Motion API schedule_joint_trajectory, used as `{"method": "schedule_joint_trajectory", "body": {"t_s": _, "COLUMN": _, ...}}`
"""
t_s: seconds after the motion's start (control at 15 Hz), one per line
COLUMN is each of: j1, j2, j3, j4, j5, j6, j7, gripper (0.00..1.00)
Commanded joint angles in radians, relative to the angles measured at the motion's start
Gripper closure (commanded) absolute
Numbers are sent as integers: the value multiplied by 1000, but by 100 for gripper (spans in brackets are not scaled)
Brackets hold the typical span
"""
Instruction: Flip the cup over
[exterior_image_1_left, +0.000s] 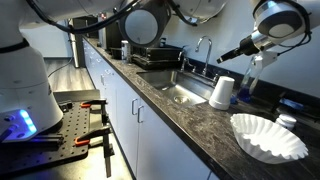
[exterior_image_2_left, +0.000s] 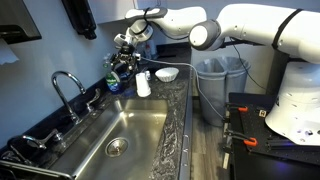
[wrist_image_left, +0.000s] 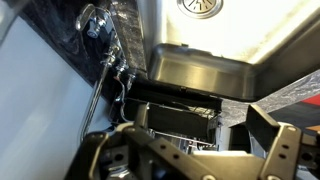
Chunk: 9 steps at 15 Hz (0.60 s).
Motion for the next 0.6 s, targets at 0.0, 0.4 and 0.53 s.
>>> {"method": "schedule_joint_trajectory", "body": {"t_s": 0.0, "j1": 26, "j2": -29, "j3": 9, "j4": 0, "j5": -74, "j6": 52, "j7": -33, "gripper": 0}}
{"method": "schedule_joint_trajectory", "body": {"t_s": 0.4, "j1": 56, "j2": -58, "j3": 18, "j4": 0, "j5": -169, "j6": 181, "j7": -54, "gripper": 0}}
{"method": "schedule_joint_trajectory", "body": {"t_s": 0.53, "j1": 62, "j2": -63, "j3": 22, "j4": 0, "j5": -187, "j6": 204, "j7": -41, "gripper": 0}}
